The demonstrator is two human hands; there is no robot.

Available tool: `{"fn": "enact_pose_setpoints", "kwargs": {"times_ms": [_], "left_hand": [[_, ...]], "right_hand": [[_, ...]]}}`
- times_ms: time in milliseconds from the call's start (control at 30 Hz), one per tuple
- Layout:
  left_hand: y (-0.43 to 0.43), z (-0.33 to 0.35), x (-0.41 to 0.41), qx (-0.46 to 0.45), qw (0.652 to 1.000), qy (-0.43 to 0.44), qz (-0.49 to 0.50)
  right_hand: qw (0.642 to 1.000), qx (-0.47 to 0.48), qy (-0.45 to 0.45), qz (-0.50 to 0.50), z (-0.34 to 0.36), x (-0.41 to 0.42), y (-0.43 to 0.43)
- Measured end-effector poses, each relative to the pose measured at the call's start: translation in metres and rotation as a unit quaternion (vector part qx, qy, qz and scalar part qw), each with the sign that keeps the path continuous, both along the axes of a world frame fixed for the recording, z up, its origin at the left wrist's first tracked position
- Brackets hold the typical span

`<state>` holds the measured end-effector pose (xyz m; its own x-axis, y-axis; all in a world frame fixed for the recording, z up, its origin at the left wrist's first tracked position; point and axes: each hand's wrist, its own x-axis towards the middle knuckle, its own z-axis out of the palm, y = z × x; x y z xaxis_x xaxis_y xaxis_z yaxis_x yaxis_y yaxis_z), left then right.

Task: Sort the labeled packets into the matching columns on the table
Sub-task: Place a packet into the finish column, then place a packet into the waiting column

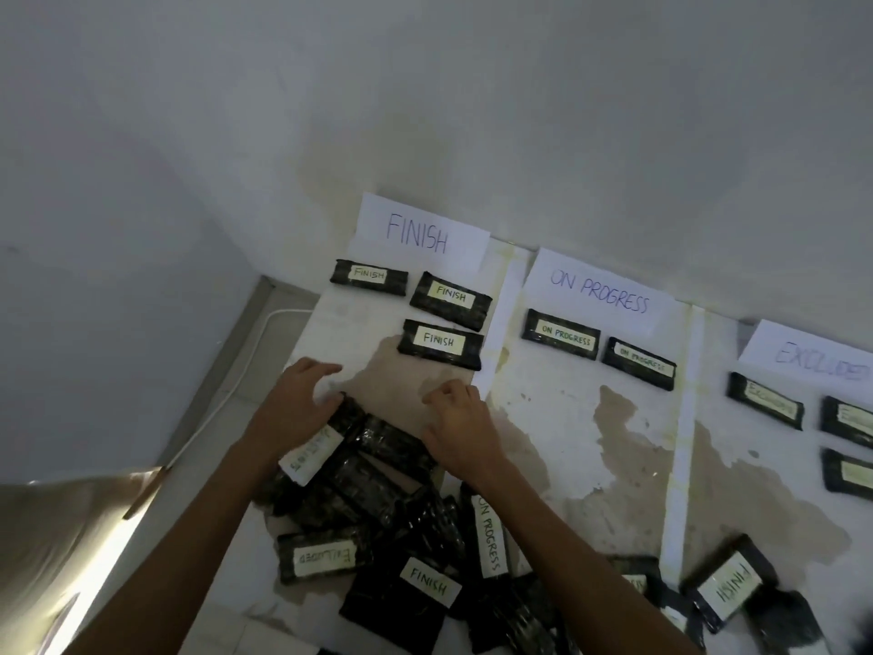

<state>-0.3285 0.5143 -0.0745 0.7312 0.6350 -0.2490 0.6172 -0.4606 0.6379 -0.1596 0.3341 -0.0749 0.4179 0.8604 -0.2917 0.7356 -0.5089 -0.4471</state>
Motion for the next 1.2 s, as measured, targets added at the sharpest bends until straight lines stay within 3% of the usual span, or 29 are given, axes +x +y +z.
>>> {"fn": "enact_pose_setpoints", "kwargs": {"times_ms": [100, 200, 367, 500, 600, 700, 867, 1033, 1200], "left_hand": [[-0.021, -0.006, -0.038, 0.048, 0.997, 0.067, 0.008], [-0.044, -0.01, -0.056, 0.038, 0.992, 0.112, 0.037], [-0.058, -0.017, -0.055, 0.036, 0.991, 0.116, 0.062], [-0.053, -0.001, -0.042, 0.08, 0.987, 0.127, 0.062], [-0.059, 0.015, -0.029, 0.096, 0.992, 0.08, 0.03], [-0.08, 0.033, -0.009, 0.05, 0.997, 0.042, 0.029], [-0.13, 0.05, 0.021, -0.121, 0.991, -0.047, 0.036], [-0.162, 0.049, 0.05, -0.157, 0.985, -0.028, 0.062], [-0.191, 0.054, 0.078, -0.175, 0.977, -0.039, 0.114]], "right_hand": [[1.0, -0.02, -0.004, 0.02, -0.006, -0.009, 0.003], [0.999, -0.019, -0.012, 0.026, -0.013, -0.016, 0.0], [1.0, -0.008, 0.013, 0.017, -0.008, -0.018, -0.004], [0.992, 0.034, 0.117, -0.022, 0.006, -0.03, -0.008], [0.961, 0.065, 0.246, -0.105, 0.028, -0.04, -0.01], [0.922, 0.078, 0.326, -0.195, 0.04, -0.046, -0.015], [0.882, 0.113, 0.344, -0.302, 0.041, -0.043, -0.045], [0.868, 0.128, 0.346, -0.333, 0.028, -0.037, -0.084], [0.822, 0.234, 0.375, -0.36, 0.034, -0.032, -0.104]]}}
